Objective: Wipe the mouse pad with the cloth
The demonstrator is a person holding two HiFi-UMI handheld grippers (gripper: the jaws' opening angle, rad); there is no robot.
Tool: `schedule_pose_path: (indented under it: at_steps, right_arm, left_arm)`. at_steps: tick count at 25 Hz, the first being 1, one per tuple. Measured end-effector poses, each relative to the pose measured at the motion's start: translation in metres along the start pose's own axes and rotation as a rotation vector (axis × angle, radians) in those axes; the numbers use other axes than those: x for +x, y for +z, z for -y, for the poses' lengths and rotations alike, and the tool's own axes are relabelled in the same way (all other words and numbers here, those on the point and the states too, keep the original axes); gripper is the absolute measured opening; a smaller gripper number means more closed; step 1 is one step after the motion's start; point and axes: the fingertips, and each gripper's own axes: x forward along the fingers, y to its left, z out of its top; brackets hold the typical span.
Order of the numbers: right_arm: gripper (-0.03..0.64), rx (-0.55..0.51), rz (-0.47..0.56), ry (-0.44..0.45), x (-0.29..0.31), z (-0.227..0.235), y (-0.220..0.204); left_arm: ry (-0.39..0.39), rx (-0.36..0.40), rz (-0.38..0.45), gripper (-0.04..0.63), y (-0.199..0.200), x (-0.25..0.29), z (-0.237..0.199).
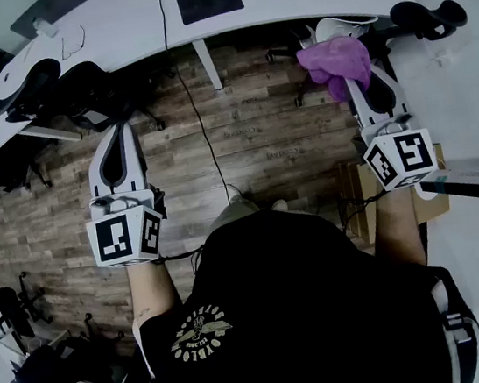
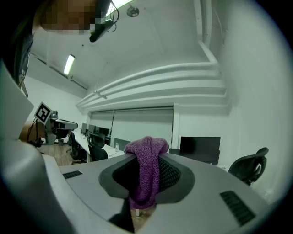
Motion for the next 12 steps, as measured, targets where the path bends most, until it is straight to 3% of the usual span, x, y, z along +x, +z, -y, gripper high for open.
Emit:
schedule_pose_path:
  at_steps: [12]
  right_arm:
    - [0.089,0.0,-0.008,-0.047,0.067,-0.045,0.014]
  left_arm:
    - [-0.011,-0.02,0.027,0.002,-0.014,0.034,-0.1]
